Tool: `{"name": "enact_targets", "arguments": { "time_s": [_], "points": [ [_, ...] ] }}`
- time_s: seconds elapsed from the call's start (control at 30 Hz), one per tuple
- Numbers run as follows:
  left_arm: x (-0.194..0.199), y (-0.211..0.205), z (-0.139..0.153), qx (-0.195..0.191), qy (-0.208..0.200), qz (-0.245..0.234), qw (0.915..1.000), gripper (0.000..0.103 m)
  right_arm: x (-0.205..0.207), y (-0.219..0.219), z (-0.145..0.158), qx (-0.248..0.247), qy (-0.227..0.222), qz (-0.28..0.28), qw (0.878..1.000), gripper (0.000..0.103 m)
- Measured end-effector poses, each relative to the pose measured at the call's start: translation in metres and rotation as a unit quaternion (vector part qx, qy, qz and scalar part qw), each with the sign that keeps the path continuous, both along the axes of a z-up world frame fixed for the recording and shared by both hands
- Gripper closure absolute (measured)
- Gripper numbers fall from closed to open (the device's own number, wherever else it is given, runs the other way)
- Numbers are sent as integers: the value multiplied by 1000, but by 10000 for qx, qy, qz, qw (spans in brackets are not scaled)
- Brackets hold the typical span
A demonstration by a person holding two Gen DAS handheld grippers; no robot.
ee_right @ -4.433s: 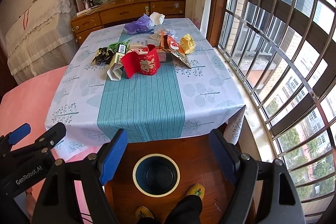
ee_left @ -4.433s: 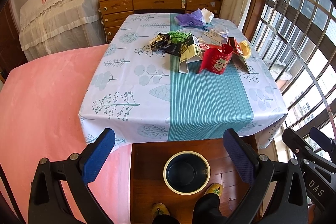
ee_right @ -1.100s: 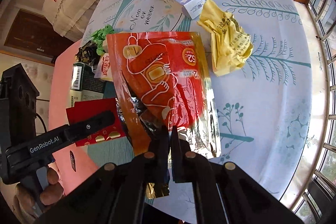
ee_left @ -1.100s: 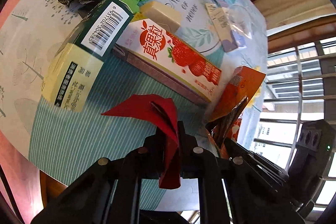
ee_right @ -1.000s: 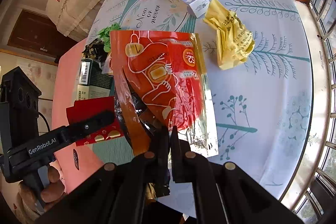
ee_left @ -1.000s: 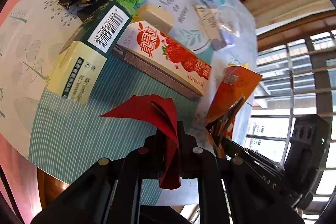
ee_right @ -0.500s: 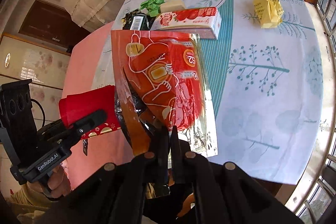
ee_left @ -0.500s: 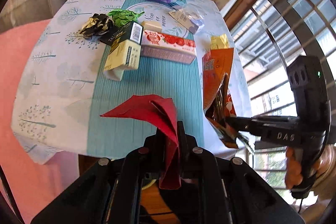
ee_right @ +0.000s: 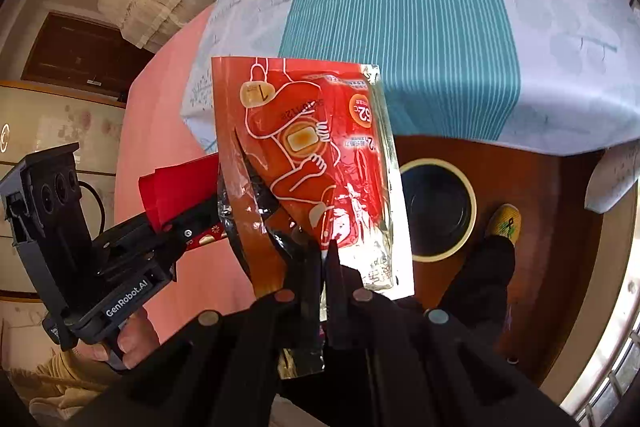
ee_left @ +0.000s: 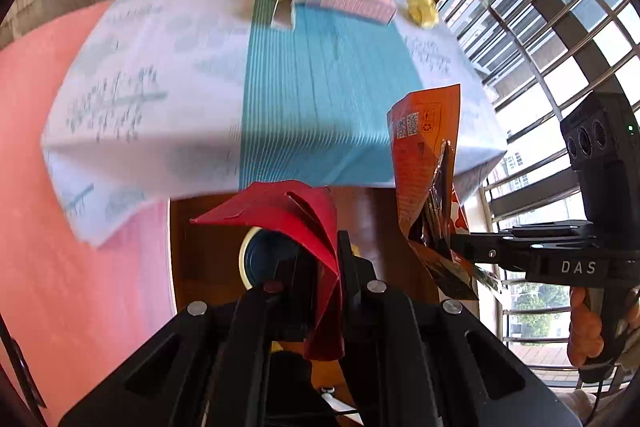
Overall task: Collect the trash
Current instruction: 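Carry the red paper and orange bag over the bin and open both tools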
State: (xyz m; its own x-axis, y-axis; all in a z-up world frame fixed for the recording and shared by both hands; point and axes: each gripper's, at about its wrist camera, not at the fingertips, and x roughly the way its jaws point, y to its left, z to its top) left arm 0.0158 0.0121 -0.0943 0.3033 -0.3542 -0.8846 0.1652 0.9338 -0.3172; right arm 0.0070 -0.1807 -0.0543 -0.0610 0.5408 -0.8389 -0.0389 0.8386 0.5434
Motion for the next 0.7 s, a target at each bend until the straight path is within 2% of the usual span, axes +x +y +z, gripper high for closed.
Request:
{"name": "enact_targets", "arguments": {
  "time_s": [0.13,0.3,0.43,0.7],
  "points": [
    [-25,12,-28,-228,229,183,9993,95,-21,19,-26,-122,274,69,9995,101],
    [-37,10,-78,-323,439,279,9981,95,-35,30,-81,-312,580,38,9978,101],
    [-35,-1,-126,-305,537,264,9977,95,-37,35,-140,-383,729,-94,9966,101],
    [-15,-17,-251,-166,929,362,9949,94,-28,25,-274,-434,1056,-437,9925,101]
  ]
}}
